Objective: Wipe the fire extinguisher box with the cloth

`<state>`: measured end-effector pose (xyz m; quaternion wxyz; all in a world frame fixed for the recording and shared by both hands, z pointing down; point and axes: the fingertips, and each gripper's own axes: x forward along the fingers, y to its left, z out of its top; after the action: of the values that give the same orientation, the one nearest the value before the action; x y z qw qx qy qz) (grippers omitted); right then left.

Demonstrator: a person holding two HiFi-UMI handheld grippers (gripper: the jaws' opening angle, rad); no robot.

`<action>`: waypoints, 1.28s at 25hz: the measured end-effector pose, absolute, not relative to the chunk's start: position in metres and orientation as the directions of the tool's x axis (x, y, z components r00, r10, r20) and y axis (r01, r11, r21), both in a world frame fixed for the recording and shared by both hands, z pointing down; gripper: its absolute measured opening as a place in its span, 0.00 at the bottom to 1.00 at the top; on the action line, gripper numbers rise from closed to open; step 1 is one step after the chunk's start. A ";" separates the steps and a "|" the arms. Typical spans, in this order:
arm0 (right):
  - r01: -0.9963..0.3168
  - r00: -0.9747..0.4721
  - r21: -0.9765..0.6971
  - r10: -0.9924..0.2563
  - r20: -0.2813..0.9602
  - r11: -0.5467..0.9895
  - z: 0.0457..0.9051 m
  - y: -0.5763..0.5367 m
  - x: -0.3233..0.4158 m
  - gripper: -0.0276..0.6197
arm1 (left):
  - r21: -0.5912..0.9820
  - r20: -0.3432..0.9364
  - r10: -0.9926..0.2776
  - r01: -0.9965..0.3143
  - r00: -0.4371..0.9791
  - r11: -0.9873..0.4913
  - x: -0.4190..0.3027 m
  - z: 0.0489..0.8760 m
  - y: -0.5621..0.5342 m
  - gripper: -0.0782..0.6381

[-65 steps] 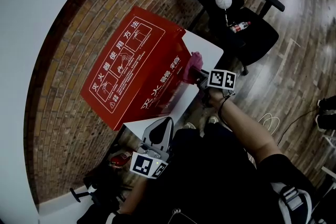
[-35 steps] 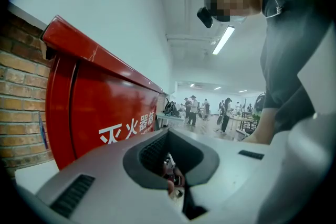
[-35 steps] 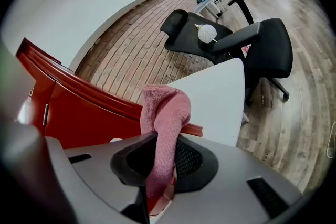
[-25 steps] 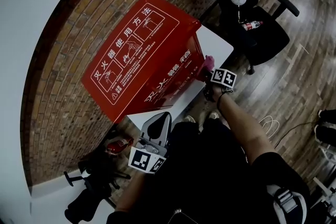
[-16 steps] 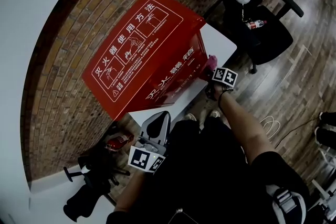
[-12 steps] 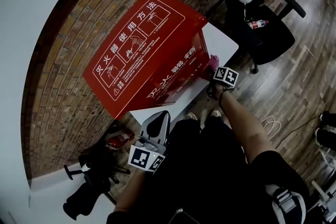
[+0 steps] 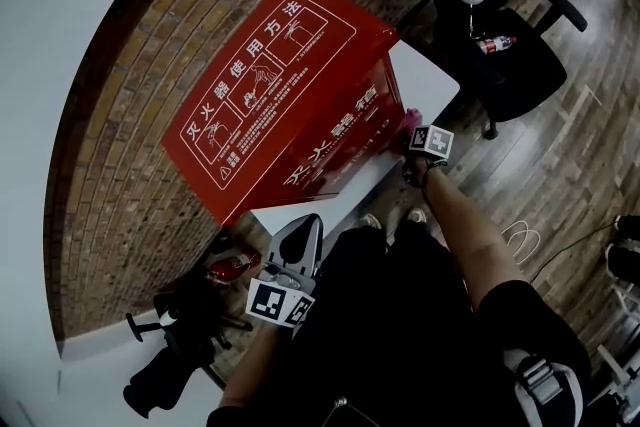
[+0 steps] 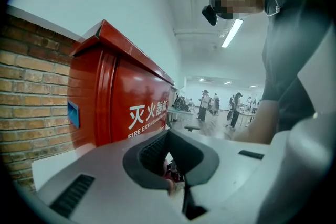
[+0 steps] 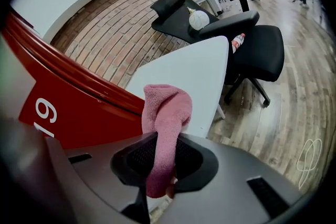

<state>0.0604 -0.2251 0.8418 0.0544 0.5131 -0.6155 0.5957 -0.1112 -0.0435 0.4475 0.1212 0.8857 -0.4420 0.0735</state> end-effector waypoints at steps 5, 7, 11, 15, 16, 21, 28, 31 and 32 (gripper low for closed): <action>-0.804 -0.462 -0.585 -0.507 0.728 -0.106 0.841 -0.222 0.056 0.17 | 0.152 0.245 -0.768 -0.806 0.592 -0.572 -0.117 0.451 -0.040 0.14; -0.842 -0.462 -0.538 -0.465 0.755 -0.037 0.845 -0.215 0.052 0.17 | 0.158 0.247 -0.766 -0.805 0.593 -0.572 -0.117 0.453 -0.039 0.14; -0.886 -0.459 -0.441 -0.402 0.792 0.142 0.838 -0.202 0.040 0.17 | 0.170 0.249 -0.760 -0.799 0.601 -0.576 -0.115 0.457 -0.040 0.14; -0.892 -0.414 -0.293 -0.363 0.835 0.345 0.830 -0.196 0.033 0.17 | 0.179 0.251 -0.754 -0.795 0.607 -0.580 -0.111 0.461 -0.041 0.14; -0.885 -0.396 -0.248 -0.354 0.848 0.395 0.831 -0.193 0.032 0.17 | 0.182 0.252 -0.754 -0.795 0.607 -0.579 -0.110 0.462 -0.041 0.14; -0.811 -0.347 -0.085 -0.359 0.866 0.578 0.826 -0.191 0.023 0.17 | 0.188 0.254 -0.755 -0.796 0.605 -0.575 -0.109 0.465 -0.040 0.14; -0.878 -0.216 -0.007 -0.382 0.898 0.479 0.831 -0.189 0.064 0.17 | 0.195 0.248 -0.766 -0.805 0.593 -0.560 -0.110 0.468 -0.040 0.14; -0.888 -0.156 0.050 -0.403 0.902 0.457 0.834 -0.189 0.087 0.17 | 0.207 0.253 -0.768 -0.809 0.588 -0.551 -0.108 0.471 -0.040 0.14; -0.885 -0.144 0.067 -0.407 0.902 0.460 0.833 -0.189 0.091 0.17 | 0.208 0.252 -0.769 -0.809 0.588 -0.550 -0.107 0.471 -0.041 0.14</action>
<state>0.0914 -0.1892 0.8331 0.4716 0.4535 -0.7126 0.2533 -0.1074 -0.0406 0.4710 0.1521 0.8779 -0.4492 0.0657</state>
